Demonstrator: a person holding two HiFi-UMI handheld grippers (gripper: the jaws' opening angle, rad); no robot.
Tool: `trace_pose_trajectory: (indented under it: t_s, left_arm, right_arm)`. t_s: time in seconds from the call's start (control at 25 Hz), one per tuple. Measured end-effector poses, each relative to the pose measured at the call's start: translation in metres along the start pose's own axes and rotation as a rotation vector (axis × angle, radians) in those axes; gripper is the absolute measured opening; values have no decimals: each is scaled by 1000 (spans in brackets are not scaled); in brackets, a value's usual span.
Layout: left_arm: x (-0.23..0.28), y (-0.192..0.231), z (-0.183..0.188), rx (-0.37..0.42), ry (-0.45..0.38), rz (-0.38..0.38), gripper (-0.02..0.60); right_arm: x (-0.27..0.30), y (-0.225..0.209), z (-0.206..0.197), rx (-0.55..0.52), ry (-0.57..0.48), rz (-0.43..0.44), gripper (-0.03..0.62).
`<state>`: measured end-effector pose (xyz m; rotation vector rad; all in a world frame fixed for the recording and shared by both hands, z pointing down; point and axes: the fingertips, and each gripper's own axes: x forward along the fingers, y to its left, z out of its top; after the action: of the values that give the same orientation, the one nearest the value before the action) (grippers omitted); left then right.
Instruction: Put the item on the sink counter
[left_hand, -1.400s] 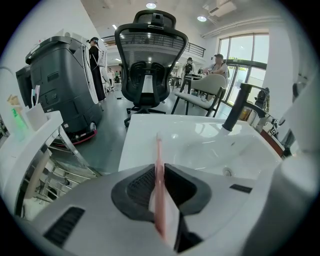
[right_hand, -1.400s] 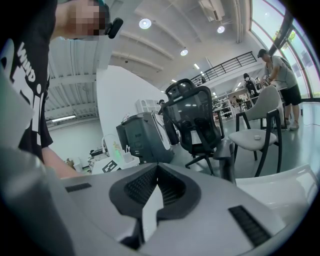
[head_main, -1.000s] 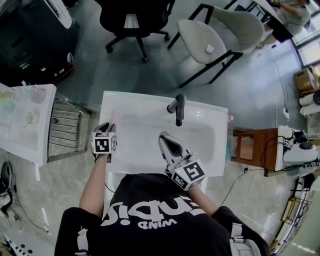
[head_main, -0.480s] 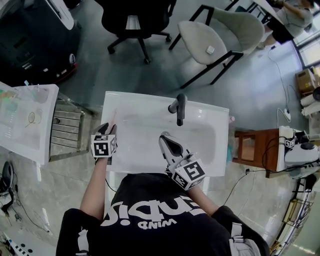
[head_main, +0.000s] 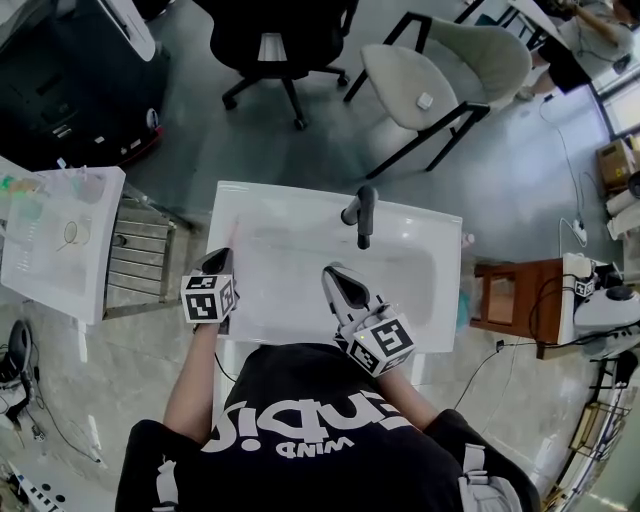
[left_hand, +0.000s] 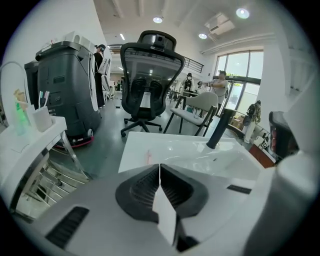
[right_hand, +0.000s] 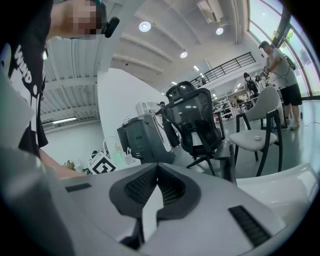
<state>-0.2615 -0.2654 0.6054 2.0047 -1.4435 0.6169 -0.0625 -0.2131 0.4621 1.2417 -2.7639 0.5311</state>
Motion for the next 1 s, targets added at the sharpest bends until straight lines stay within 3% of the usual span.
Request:
trace_pose_trajectory:
  t_s: [0.52,0.8,1.0]
  left_arm:
    - [-68,-80,57,71,-147,-212,25]
    - [-109,-114,93,114,-354,-356,21]
    - [-123,-125,108,172,-474,-391,20]
  right_arm:
    - [-7,5,20,-25,-26,11,15]
    - [-11,8,43,-85,-76,12,15]
    - [-13,9,49,-146,-102,7,15]
